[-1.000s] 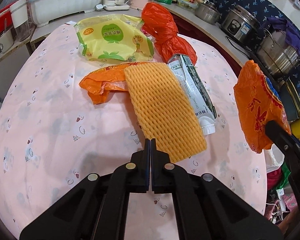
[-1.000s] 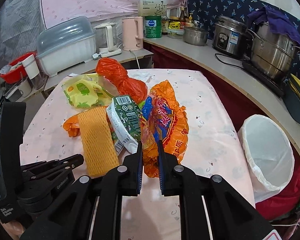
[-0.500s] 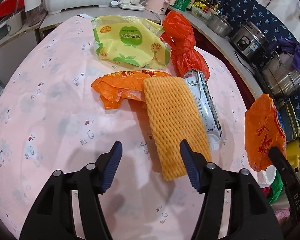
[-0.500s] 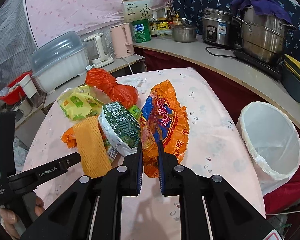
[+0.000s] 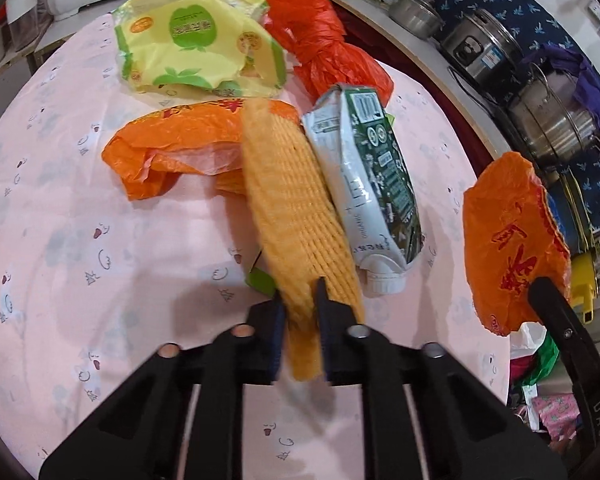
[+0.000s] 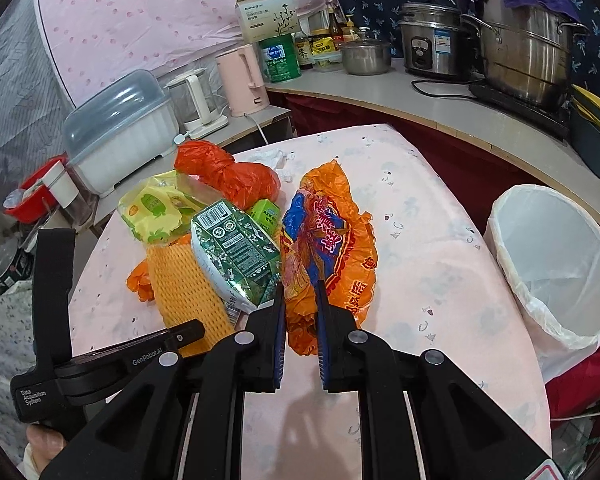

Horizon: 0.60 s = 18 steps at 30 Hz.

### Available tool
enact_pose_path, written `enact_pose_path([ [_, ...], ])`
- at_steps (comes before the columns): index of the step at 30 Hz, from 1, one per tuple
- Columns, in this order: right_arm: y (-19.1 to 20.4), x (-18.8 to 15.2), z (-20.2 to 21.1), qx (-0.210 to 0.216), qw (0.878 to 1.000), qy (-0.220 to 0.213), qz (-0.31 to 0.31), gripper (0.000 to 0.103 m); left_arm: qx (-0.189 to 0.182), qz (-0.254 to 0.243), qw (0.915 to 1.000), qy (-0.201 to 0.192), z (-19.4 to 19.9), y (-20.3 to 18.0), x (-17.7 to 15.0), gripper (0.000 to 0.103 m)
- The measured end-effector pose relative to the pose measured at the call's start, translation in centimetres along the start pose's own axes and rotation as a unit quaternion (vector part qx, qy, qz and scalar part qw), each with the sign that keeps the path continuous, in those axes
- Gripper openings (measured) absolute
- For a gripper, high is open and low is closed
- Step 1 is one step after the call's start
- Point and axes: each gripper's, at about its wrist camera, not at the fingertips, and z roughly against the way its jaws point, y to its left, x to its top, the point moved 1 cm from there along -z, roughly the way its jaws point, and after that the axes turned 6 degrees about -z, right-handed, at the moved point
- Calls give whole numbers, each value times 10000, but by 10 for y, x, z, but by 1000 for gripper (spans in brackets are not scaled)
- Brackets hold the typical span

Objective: Collect trash
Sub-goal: 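Grasp the orange snack bag with the right tool while the left tool grasps the orange mesh sleeve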

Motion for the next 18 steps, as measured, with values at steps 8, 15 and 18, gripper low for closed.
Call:
enact_pose_path([
  [8, -10, 1, 10, 27, 9999, -103, -125, 12, 74, -160, 9994, -289, 23, -13, 0, 10],
  [15, -23, 5, 28, 50, 9992, -306, -250, 12, 27, -396, 9976, -571, 52, -35, 2, 10],
  [18, -31, 6, 38, 38, 9987, -403, -320, 12, -26, -554, 9963, -652, 62, -51, 2, 10],
])
